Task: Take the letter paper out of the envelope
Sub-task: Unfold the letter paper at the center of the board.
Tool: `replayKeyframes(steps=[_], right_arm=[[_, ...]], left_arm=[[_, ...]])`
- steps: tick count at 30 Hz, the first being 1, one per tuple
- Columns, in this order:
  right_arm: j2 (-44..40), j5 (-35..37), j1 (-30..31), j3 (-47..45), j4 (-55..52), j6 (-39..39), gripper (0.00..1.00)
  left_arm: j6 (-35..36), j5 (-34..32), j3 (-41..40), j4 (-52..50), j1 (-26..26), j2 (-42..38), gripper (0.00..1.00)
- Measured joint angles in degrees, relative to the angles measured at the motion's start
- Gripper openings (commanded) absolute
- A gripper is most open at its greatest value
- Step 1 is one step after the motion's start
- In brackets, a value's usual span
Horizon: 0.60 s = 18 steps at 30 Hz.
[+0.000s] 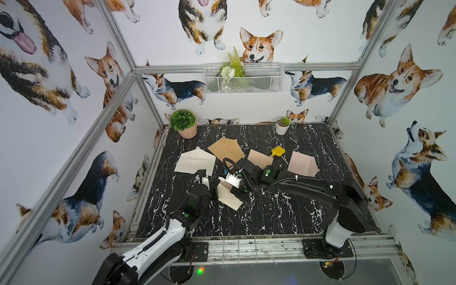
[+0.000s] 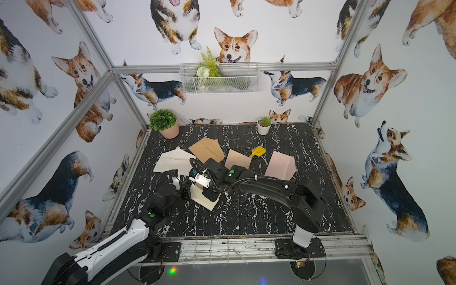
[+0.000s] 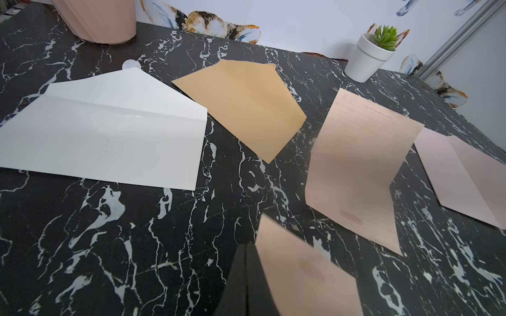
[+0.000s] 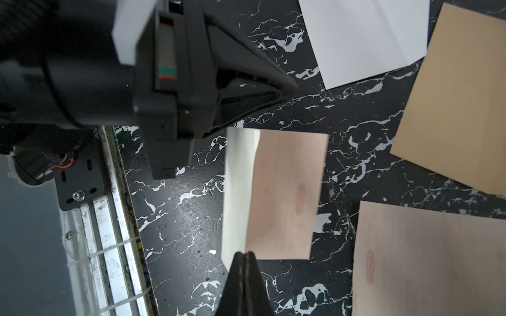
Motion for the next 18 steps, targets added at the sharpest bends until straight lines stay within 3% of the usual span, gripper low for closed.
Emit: replayKeyframes(steps=[9, 18], right_arm=[[-4.13, 12.46, 3.58, -6.08, 1.84, -8.33, 0.0], [-9.53, 23.15, 8.28, -17.64, 13.27, -19.41, 0.0]], left_arm=[[-0.85, -0.07, -1.44, -0.17, 1.18, -2.54, 0.0], [-1.73, 0.94, -2.12, 0.39, 2.05, -2.1, 0.0]])
